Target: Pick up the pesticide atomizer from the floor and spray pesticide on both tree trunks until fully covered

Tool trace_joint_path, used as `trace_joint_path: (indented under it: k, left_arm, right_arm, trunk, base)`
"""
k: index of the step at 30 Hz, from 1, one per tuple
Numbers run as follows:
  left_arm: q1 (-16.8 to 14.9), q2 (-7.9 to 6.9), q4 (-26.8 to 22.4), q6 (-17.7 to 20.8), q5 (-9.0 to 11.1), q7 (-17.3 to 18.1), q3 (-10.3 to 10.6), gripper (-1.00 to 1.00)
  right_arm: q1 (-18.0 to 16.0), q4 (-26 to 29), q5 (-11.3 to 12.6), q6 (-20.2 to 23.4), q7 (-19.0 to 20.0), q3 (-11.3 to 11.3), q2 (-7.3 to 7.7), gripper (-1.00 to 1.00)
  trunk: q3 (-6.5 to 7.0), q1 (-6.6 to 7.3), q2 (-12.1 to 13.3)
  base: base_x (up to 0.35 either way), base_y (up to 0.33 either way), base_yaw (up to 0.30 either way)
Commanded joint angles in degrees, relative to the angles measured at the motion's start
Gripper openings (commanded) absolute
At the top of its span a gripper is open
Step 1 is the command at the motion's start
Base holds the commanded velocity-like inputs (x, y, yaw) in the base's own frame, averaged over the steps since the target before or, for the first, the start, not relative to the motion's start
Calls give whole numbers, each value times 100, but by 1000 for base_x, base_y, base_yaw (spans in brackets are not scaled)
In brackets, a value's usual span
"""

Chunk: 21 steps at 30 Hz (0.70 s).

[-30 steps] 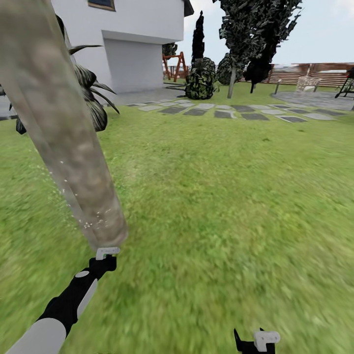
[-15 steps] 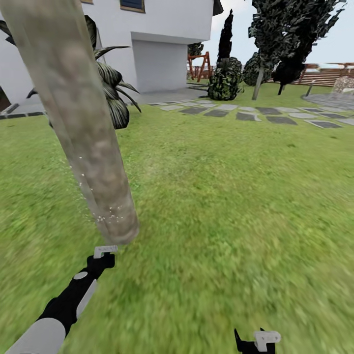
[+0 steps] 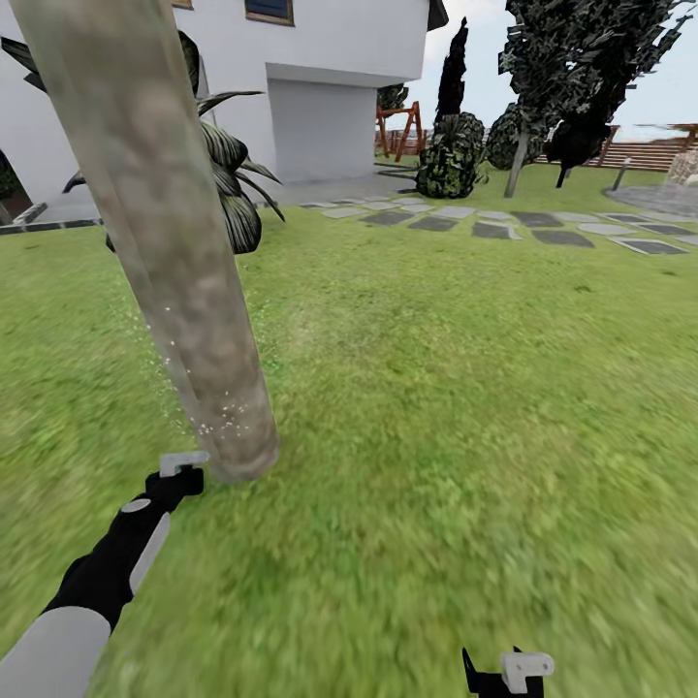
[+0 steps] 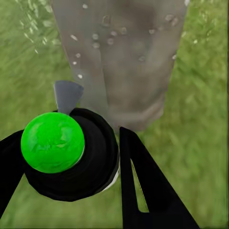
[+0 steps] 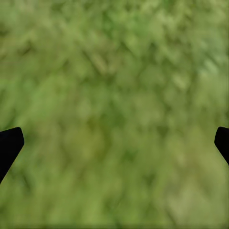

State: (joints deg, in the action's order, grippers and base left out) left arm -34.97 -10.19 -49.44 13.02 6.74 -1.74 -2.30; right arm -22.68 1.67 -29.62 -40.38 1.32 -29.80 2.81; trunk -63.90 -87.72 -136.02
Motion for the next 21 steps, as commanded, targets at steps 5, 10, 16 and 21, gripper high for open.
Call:
trace_joint_path:
  k: [5, 10, 16, 21]
  left_arm:
    - [-1, 420, -499, 285, -20, -9, 15, -100]
    - [-8, 387, -1153, 1022, 4, 5, -26, -100]
    - [-10, -319, -1168, 1053, 8, 5, -347, -100]
    - [3, -344, -1171, 1053, -6, 15, -648, -100]
  right_arm:
    - [0, 0, 0, 0, 0, 0, 0, 100]
    - [0, 0, 0, 2, 0, 0, 0, 100]
    - [0, 0, 0, 4, 0, 0, -1, 100]
    - [0, 0, 0, 4, 0, 0, 0, 100]
  trunk:
    - [0, 0, 0]
    - [0, 0, 0]
    - [0, 0, 0]
    - [0, 0, 0]
  base:
    - [0, 0, 0]
    - [0, 0, 0]
    - [0, 0, 0]
    - [0, 0, 0]
